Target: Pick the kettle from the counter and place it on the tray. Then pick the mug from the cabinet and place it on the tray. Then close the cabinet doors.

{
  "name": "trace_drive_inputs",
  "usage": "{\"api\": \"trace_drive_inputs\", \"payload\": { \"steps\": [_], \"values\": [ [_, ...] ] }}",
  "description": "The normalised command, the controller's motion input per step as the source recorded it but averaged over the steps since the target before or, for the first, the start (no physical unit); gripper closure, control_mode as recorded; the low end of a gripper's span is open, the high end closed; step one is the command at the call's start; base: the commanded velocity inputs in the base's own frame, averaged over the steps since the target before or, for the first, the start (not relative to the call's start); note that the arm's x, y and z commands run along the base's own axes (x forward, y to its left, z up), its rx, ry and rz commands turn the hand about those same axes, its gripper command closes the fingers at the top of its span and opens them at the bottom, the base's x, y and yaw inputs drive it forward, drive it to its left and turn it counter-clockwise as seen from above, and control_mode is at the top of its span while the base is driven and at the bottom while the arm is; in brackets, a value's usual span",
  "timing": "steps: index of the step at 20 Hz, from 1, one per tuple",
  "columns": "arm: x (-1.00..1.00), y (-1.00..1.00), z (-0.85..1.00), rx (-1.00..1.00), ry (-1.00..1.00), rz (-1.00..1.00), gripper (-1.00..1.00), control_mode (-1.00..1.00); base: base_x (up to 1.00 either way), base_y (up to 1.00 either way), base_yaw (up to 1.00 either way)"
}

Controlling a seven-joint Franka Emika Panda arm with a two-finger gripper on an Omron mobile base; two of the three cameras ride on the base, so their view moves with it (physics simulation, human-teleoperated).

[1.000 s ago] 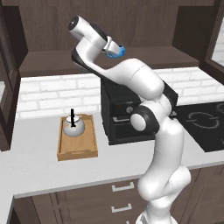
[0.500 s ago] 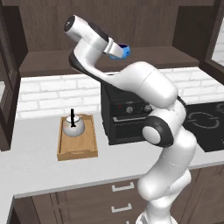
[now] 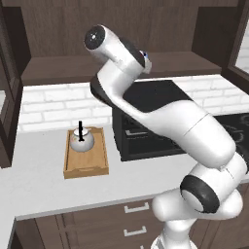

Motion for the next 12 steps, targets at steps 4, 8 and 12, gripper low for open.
{"api": "trace_drive_inputs", "payload": {
  "steps": [4,8,12],
  "values": [
    [-1.00,-0.07,0.00,0.00,-0.02,0.73,1.00,-1.00,0.00,0.00,0.00],
    [-1.00,-0.03,0.00,-0.01,0.00,0.81,1.00,-1.00,0.00,0.00,0.00],
    [-1.00,0.00,0.00,-0.06,-0.01,0.83,1.00,-1.00,0.00,0.00,0.00]
  ]
}}
